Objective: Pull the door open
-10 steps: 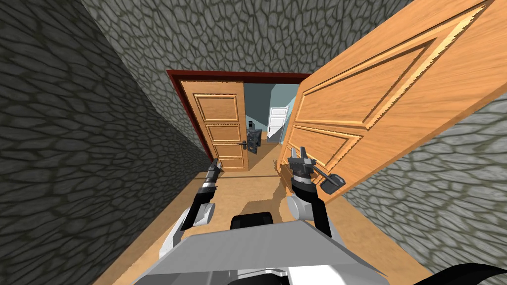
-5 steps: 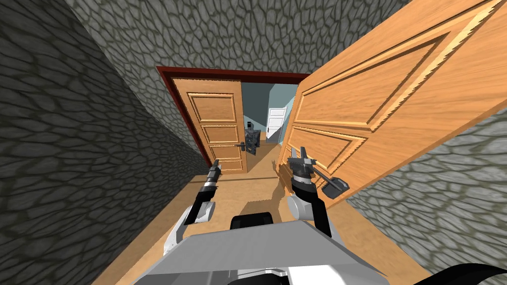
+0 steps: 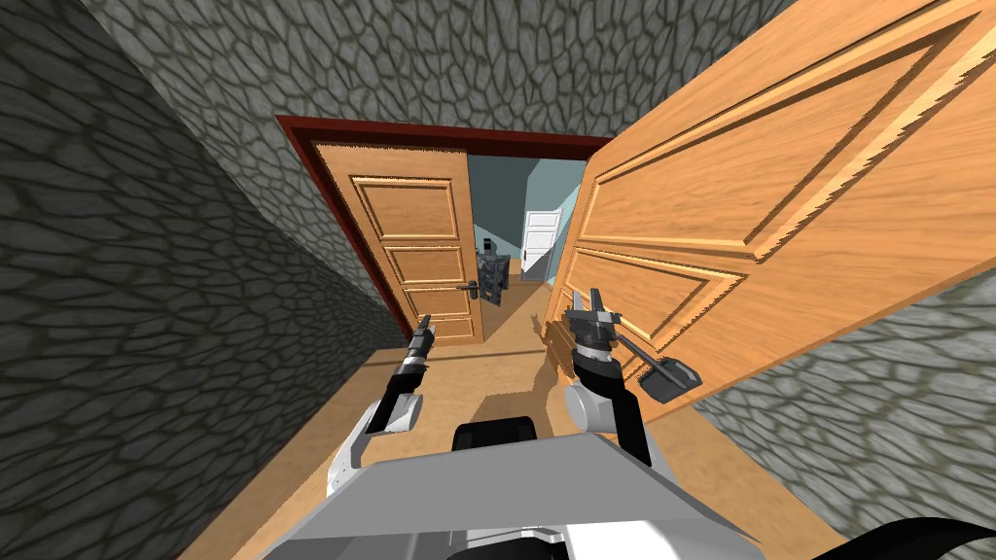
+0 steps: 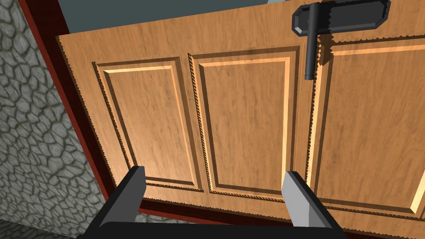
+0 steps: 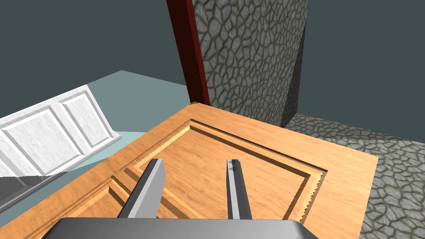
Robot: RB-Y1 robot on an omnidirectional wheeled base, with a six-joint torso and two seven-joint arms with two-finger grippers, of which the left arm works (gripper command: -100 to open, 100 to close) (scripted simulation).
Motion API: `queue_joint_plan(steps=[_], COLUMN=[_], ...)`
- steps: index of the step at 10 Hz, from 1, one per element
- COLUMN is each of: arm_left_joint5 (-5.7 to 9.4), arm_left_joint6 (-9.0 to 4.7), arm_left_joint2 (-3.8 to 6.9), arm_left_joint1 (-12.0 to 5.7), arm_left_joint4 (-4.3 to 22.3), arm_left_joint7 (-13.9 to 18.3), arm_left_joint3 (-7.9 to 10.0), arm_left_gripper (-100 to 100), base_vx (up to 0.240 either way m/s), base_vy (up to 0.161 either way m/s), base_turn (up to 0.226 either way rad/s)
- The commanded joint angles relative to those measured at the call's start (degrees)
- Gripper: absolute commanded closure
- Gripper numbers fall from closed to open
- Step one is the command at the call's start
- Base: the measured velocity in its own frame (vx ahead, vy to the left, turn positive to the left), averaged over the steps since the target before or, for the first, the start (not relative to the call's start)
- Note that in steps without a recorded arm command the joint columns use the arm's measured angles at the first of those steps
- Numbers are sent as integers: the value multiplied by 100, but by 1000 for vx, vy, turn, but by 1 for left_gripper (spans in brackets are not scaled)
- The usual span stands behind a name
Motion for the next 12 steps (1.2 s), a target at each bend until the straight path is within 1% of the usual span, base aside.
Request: queue_joint_plan(steps=[1, 10, 11, 12], arm_left_joint5=[29, 241, 285, 307], arm_left_joint6=[-2, 109, 132, 143], arm_left_joint2=[32, 264, 310, 333], arm_left_joint1=[-66, -528, -624, -671], arm_left_joint4=[149, 1104, 1301, 1400], arm_left_joint7=[40, 332, 392, 422], arm_left_joint3=[20, 156, 184, 198], arm_left_gripper=[-100, -100, -100, -100], base_vx=[51, 102, 152, 142], base_vy=[-13, -21, -34, -33], base_turn=[-57, -45, -73, -58])
